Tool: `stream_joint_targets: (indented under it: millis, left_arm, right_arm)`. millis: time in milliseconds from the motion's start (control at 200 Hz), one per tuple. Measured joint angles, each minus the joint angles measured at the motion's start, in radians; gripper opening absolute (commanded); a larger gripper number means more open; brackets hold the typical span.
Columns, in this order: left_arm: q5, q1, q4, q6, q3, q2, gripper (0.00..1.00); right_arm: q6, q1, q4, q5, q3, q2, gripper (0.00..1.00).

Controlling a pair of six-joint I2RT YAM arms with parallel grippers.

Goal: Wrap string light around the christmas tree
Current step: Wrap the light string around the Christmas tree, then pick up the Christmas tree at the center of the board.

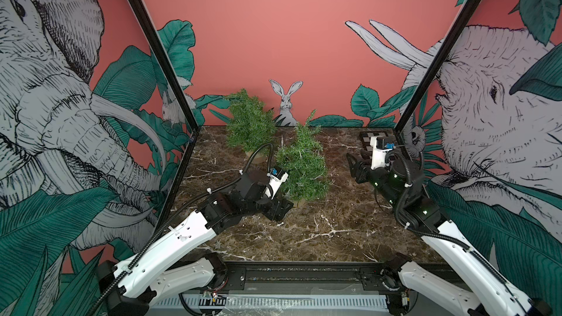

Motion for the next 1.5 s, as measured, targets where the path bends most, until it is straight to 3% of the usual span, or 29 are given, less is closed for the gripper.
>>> stream_joint_targets:
  millis: [185, 360, 595, 790, 1165, 1501]
  left_arm:
    - [-0.034, 0.000, -0.038, 0.011, 0.003, -0.102, 0.83]
    - [-0.172, -0.002, -0.033, 0.036, 0.012, -0.190, 0.83]
    - [-0.434, -0.002, 0.098, 0.039, 0.000, -0.220, 0.83]
    - [-0.587, -0.002, 0.224, 0.032, -0.072, -0.219, 0.88]
    - [-0.621, -0.002, 0.286, -0.056, -0.198, -0.267, 0.88]
    - [-0.600, -0.002, 0.288, -0.089, -0.213, -0.270, 0.89]
  right_arm:
    - [-0.046, 0.000, 0.004, 0.042, -0.047, -0.042, 0.59]
    - [-0.054, 0.000, 0.019, 0.035, -0.046, -0.089, 0.61]
    - [-0.028, 0.000, 0.081, -0.155, 0.009, -0.145, 0.65]
    - [0.016, 0.001, 0.178, -0.282, 0.118, -0.070, 0.67]
    - [0.132, 0.027, 0.414, -0.365, 0.194, 0.246, 0.69]
    - [0.051, 0.122, 0.398, -0.331, 0.297, 0.383, 0.71]
